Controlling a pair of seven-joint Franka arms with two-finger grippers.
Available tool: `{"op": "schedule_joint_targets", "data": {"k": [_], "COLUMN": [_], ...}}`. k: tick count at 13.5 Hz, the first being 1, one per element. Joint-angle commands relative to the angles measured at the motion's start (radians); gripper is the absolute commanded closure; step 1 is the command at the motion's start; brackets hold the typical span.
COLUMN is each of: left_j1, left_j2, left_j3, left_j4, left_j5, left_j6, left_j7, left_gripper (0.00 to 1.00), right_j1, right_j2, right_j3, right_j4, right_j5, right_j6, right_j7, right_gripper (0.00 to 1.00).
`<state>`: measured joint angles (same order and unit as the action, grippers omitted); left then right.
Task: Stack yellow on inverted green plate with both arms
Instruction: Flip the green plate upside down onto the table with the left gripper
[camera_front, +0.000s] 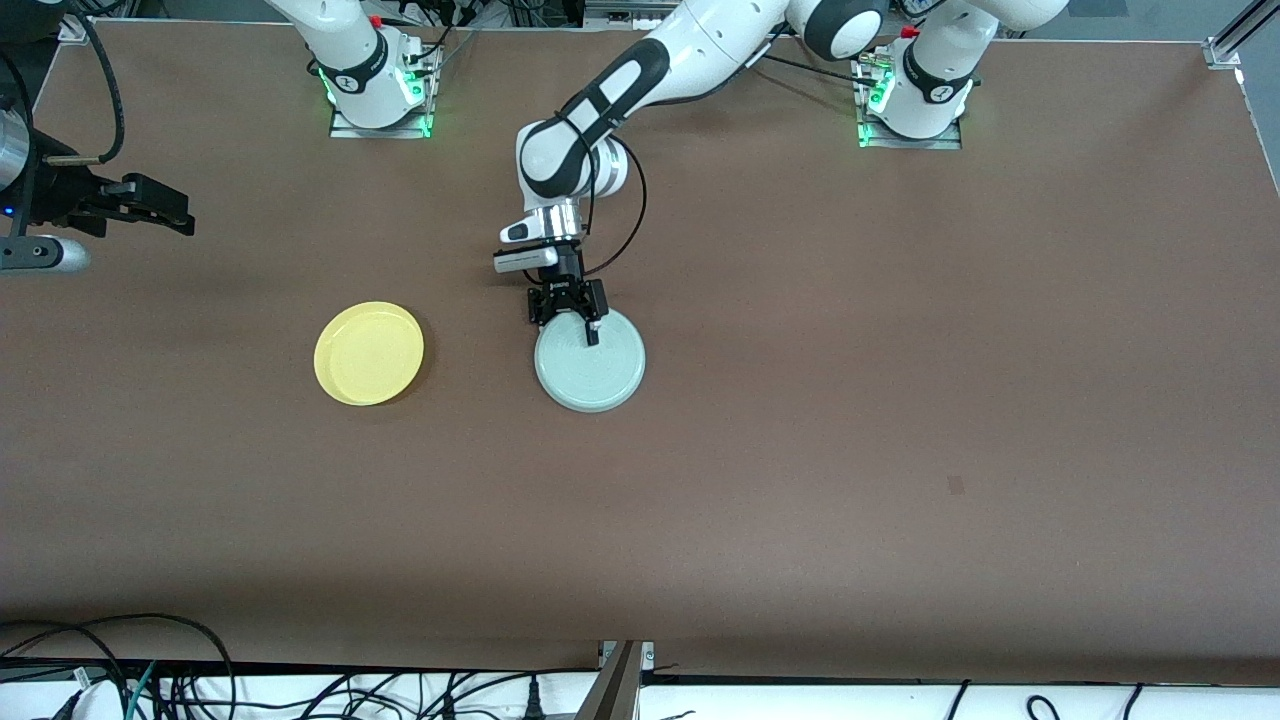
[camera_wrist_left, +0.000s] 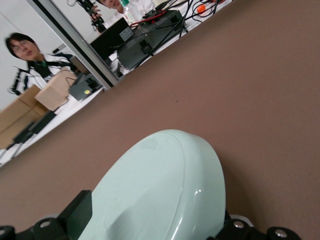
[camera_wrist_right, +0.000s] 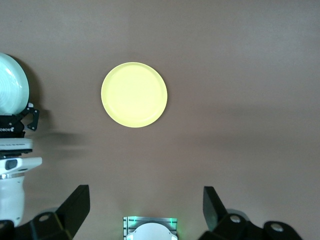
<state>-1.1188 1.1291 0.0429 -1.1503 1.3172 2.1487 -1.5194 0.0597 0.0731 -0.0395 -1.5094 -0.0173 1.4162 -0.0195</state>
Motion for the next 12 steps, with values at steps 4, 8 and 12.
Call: {"op": "schedule_joint_targets", "data": {"k": [4, 8, 12], "left_j1": [0.146, 0.180, 0.257], "left_j2": [-0.091, -0.089, -0.092], "left_j3": [-0.008, -0.015, -0.026], "left_j4": [-0.111, -0.137, -0.131], "left_j5": [0.063, -0.030, -0.001], "left_j6": [0.272, 0.408, 0.497], "left_j7": [-0.015, -0.133, -0.133], "left_gripper": [0.00, 0.00, 0.00], "right_j1": [0.003, 0.003, 0.003], "right_j2": [-0.001, -0.001, -0.001], "right_j3": [0.000, 0.000, 0.000], "right_j4": [0.015, 0.015, 0.015], "right_j5": [0.008, 0.008, 0.008], "right_j6": [-0.008, -0.008, -0.008], "right_j7": [0.001, 0.001, 0.004], "right_gripper": [0.00, 0.00, 0.00]}}
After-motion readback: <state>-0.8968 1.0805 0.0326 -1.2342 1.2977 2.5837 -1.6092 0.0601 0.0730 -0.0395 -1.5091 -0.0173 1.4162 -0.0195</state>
